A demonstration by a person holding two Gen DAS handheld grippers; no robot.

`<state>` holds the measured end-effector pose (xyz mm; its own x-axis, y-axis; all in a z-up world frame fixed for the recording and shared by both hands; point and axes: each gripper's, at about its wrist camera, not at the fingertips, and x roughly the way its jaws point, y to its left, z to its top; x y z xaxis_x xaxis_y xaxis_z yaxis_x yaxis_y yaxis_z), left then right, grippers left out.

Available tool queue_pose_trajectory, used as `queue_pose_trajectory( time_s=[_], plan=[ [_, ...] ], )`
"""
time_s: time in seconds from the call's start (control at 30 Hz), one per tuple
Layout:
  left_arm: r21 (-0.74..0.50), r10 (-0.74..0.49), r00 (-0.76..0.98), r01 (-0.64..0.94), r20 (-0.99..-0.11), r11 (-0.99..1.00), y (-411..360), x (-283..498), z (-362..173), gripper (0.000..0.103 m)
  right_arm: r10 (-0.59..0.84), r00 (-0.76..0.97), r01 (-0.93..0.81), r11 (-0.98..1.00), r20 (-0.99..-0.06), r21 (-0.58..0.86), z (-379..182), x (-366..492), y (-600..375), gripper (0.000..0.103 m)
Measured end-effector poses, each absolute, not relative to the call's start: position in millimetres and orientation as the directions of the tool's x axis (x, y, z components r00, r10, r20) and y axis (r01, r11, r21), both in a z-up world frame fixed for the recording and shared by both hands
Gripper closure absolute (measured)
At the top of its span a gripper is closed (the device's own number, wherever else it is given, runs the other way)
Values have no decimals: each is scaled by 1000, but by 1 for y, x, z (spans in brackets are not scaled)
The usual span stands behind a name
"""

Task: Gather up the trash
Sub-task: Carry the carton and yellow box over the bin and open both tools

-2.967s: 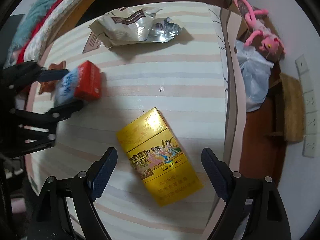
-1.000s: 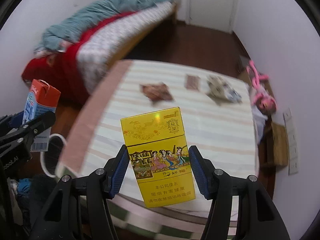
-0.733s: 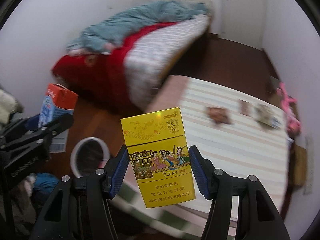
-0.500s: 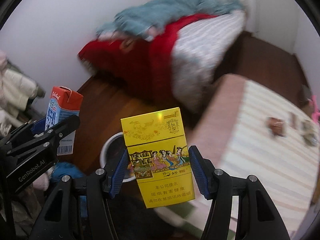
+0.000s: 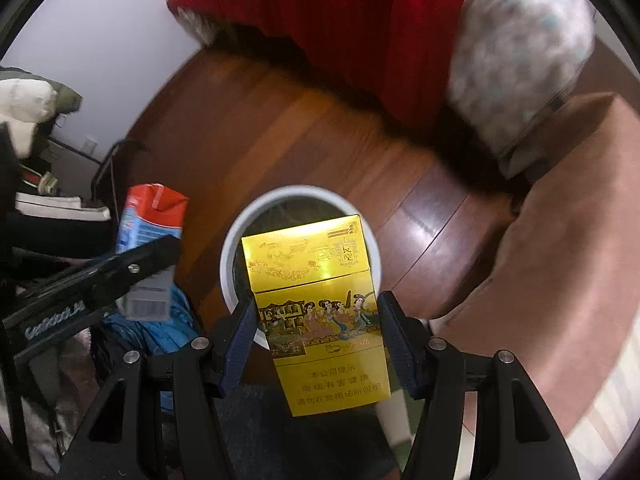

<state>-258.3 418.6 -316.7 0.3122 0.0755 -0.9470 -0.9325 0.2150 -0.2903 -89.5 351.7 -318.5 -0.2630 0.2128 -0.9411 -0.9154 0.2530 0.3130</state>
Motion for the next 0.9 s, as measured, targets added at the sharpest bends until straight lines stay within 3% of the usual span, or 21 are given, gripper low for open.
queue_pose_trajectory(
  time_s=[0.33,0.37,0.43,0.5,0.53,0.57,0.6,0.9],
  plan=[
    [-289,-8,291,-947,-957,143,436,-272,-362,50,110,-298,-899,302,-948,318,-384,-88,391,41],
    [-287,-10,288,-948,-958,135,437,-273,-363,47,102,-305,-896,305,-947,322,-390,-88,393,41],
    [-282,-7,283,-951,-959,127,439,-278,-364,13,82,-314,-894,309,-946,323,-400,-86,401,41],
    [-260,2,262,-958,-965,121,439,-282,-362,1,75,-345,-881,317,-935,351,-408,-84,405,38],
    [-255,4,257,-960,-966,117,438,-285,-361,1,75,-355,-877,320,-932,359,-408,-85,405,33],
    [-248,7,250,-962,-968,112,437,-287,-360,1,79,-361,-873,323,-929,366,-409,-85,405,15],
    [-237,15,240,-965,-971,111,436,-289,-358,1,85,-367,-871,319,-926,374,-408,-85,405,5],
    [-34,174,56,-991,-983,127,400,-306,-337,1,103,-247,-933,245,-964,265,-391,-89,381,0]
  ],
)
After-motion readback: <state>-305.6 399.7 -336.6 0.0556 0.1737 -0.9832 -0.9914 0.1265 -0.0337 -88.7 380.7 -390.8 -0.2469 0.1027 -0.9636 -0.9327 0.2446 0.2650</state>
